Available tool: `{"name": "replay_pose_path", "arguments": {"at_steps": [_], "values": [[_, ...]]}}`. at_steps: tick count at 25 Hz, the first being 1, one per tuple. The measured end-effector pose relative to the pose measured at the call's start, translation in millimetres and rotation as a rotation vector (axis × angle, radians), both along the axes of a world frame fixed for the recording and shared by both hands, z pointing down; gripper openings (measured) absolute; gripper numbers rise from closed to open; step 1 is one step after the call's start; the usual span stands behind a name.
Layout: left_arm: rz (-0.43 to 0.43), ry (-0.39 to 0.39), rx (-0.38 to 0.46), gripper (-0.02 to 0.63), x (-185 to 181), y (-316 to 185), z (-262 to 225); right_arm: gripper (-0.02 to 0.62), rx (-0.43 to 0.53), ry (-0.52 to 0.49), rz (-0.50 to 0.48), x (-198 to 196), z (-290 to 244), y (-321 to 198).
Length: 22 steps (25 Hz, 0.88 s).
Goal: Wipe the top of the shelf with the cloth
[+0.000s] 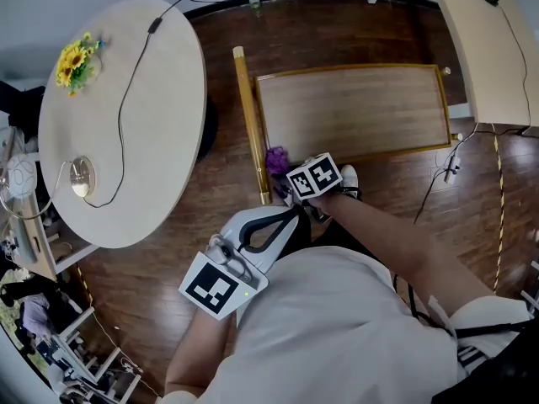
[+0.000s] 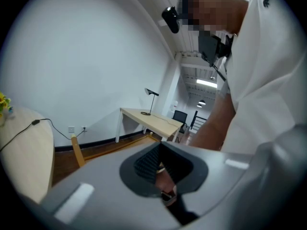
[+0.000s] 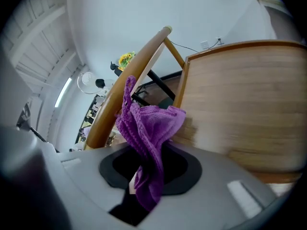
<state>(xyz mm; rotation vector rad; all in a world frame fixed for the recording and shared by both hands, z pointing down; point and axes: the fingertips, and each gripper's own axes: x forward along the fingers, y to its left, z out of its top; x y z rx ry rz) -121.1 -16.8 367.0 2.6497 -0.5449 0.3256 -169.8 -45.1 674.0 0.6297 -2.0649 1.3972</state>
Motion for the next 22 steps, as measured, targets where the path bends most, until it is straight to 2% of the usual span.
{"name": "replay_pose_path", "arguments": {"at_steps": [4, 8, 12, 18, 20, 22], "values": [[0.061, 0.041, 0.010, 0.019, 11, 1, -4, 0.104, 0.055, 0.015, 0.059, 43, -16, 0], [0.129, 0.069, 0.017, 0.020, 30, 2, -6, 0.104, 0.109, 0.120, 0.123, 133, -24, 15], [0.161, 0.076, 0.042, 0.020, 55, -1, -11, 0.104, 0.130, 0.264, 0.268, 266, -20, 30], [0.154, 0.026, 0.041, 0.018, 95, 9, -16, 0.104, 0.081, 0.512, 0.540, 490, 9, 62], [0.134, 0.009, 0.024, 0.018, 108, 13, -16, 0.104, 0.078, 0.576, 0.595, 545, 13, 63], [0.114, -0.007, 0.003, 0.019, 121, 17, -13, 0.104, 0.078, 0.609, 0.629, 580, 19, 58]]}}
